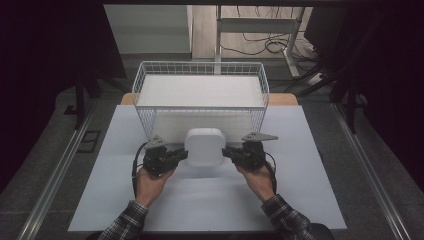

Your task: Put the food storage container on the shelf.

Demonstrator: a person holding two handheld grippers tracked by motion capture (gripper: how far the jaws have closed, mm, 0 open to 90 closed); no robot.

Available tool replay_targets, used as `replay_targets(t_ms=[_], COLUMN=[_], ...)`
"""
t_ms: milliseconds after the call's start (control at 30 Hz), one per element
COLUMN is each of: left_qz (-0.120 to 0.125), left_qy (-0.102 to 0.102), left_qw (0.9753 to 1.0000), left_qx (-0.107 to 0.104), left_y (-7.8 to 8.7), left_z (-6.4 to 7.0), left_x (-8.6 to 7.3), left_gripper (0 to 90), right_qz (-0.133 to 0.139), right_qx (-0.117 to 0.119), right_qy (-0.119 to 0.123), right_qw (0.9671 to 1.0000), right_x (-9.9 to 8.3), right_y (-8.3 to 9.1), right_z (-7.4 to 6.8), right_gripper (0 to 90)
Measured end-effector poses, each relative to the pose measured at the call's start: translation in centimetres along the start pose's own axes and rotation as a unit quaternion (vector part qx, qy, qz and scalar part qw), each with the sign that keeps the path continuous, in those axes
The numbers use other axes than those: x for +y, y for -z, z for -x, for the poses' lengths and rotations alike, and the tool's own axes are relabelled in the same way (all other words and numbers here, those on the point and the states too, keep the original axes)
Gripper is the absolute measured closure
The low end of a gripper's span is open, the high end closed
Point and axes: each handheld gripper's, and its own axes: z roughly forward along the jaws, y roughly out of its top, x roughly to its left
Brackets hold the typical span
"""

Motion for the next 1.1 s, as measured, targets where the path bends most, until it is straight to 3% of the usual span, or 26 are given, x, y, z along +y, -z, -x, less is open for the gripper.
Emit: replay_targets(t_ms=[433,733,833,1100], left_qz=[-0.002,-0.012,-0.013,-0.012], left_qy=[0.019,0.030,0.037,0.043], left_qw=[0.9997,0.9994,0.9991,0.9989], left_qx=[0.014,0.015,0.014,0.011], left_y=[-2.3,-3.6,-3.8,-4.0], left_z=[-2.3,-3.0,-3.4,-4.1], left_x=[0.9,0.9,0.9,0.9], left_gripper=[79.0,78.7,78.5,76.9], right_qz=[-0.004,-0.011,-0.010,-0.008], right_qx=[-0.017,-0.031,-0.025,-0.032], right_qy=[-0.012,-0.016,-0.023,0.004], right_qw=[0.9998,0.9993,0.9994,0.9994], right_x=[1.3,1.4,1.4,1.8], right_y=[-3.2,-4.2,-4.3,-4.6], right_z=[2.1,2.8,3.0,2.7], right_gripper=[76.8,76.2,76.2,74.1])
